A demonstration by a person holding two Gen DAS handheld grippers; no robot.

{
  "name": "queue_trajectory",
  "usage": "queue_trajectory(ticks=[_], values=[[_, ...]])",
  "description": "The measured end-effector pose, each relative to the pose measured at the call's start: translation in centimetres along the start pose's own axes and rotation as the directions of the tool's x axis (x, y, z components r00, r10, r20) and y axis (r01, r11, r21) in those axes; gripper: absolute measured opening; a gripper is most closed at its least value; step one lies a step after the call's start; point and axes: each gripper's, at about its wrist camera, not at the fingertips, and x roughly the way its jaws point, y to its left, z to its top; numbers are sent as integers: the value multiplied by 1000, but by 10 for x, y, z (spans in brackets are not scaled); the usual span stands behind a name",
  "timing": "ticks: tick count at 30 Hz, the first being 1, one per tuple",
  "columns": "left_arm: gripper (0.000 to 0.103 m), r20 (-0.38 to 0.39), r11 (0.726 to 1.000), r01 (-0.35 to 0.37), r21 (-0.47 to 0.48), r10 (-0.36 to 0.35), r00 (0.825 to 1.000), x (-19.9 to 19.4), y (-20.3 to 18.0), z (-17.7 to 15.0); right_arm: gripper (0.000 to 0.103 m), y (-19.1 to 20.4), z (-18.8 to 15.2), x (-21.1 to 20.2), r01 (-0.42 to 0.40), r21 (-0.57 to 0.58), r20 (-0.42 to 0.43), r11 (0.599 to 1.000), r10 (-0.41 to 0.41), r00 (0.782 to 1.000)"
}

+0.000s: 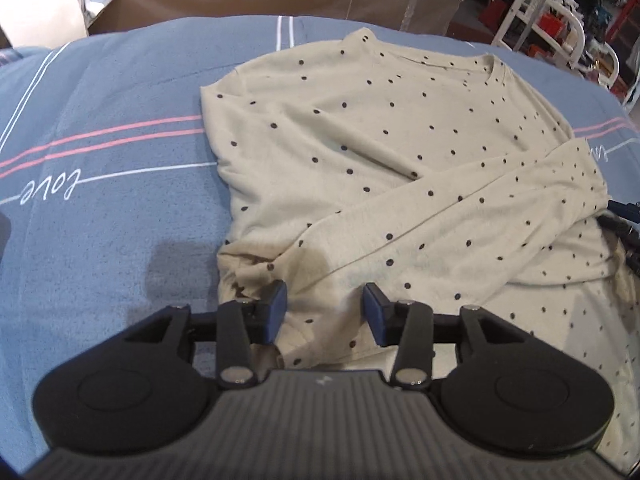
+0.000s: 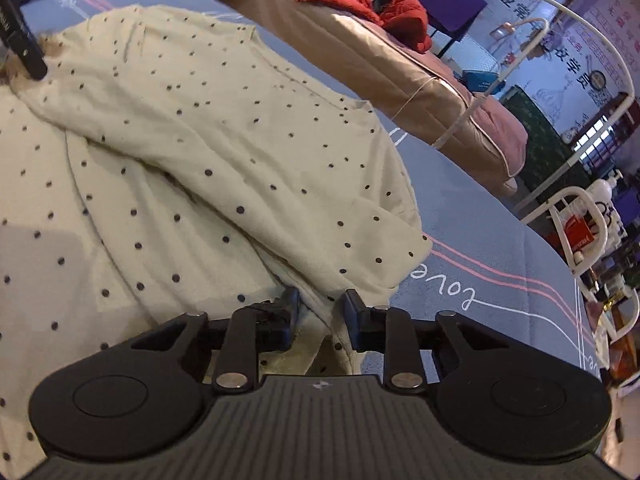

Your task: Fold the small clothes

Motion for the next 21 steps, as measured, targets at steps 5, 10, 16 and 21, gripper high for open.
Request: queue_trajectory(ticks=[5, 10, 16, 21], values=[[44, -6, 999, -10, 30, 10, 1000, 0, -2, 0, 6, -30, -5, -31, -50, 160, 90, 986, 36, 995], [46, -11, 997, -23, 72, 24, 1000, 3, -6, -1, 3, -40, -24, -46, -125, 169, 75, 978, 113, 991], [58, -59, 997, -12, 75, 16, 998, -8, -8, 0, 7, -55, -46, -36, -138, 287, 56, 948, 127, 990], [68, 56, 1000, 5, -3, -5, 998, -24, 1, -1, 39, -60, -21, -61, -253, 401, 247, 881, 162, 956]])
